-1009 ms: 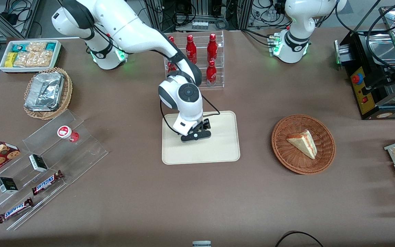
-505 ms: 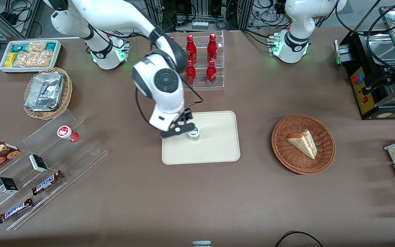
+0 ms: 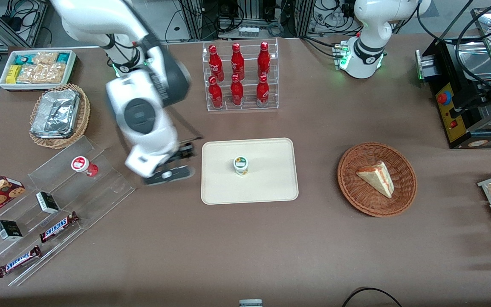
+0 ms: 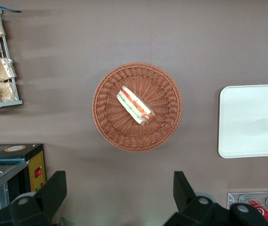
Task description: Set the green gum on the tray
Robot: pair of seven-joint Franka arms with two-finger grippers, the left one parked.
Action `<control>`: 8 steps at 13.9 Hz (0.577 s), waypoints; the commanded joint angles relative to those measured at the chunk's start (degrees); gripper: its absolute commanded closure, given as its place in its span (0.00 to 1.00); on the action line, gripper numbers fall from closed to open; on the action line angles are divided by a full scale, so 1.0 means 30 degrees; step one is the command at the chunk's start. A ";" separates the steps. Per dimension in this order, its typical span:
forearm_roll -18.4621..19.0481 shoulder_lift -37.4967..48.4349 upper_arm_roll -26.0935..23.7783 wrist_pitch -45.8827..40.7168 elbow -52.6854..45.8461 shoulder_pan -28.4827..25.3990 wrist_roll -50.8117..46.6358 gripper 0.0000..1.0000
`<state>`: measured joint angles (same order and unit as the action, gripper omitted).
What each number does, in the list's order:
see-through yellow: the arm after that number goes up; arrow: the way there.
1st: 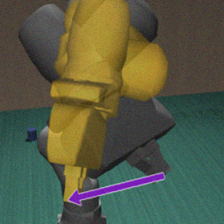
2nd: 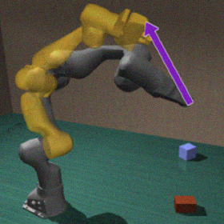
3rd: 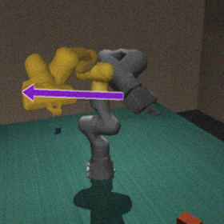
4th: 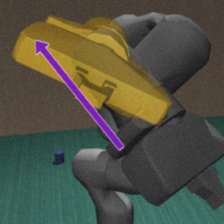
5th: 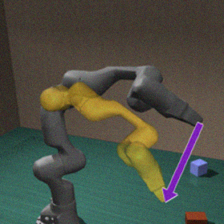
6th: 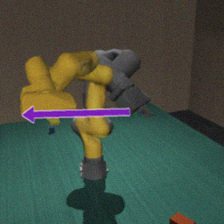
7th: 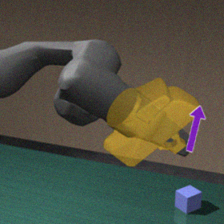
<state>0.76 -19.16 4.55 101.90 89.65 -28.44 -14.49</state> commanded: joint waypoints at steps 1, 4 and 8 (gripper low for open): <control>-0.0078 0.1404 -0.0200 -0.0333 0.0556 0.1946 0.1429 0.00; -0.0078 0.2371 -0.0403 -0.0187 0.1578 0.4024 0.1432 0.00; -0.0048 0.3834 -0.1985 0.0279 0.2983 0.7718 0.1490 0.00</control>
<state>0.75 -11.68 0.68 101.50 94.36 -8.83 -9.99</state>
